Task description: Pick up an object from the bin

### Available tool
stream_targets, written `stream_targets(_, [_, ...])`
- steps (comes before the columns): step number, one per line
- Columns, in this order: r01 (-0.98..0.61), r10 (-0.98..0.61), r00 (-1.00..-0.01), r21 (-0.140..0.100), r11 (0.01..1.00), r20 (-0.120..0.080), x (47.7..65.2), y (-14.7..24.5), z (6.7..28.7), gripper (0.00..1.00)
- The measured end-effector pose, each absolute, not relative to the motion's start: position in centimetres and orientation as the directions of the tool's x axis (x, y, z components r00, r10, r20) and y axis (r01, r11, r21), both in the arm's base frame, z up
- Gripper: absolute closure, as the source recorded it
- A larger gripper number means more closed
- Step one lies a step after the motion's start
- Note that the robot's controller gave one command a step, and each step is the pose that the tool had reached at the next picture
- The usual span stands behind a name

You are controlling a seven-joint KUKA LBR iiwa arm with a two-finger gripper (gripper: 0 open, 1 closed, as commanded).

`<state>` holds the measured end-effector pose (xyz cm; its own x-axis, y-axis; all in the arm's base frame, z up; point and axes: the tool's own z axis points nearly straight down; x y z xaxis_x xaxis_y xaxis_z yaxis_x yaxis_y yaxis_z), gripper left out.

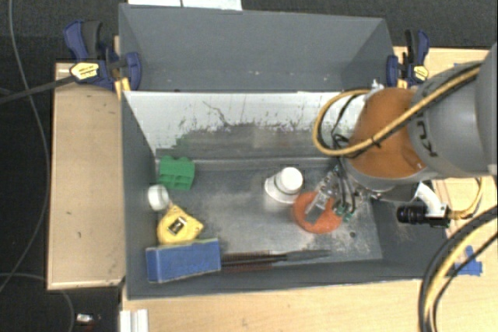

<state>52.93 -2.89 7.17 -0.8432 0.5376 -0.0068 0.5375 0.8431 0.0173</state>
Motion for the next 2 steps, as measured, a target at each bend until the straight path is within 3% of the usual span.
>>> stream_targets(2, [0.517,0.517,-0.856,0.019,0.856,-0.009,53.04,-3.38,7.23,1.0])
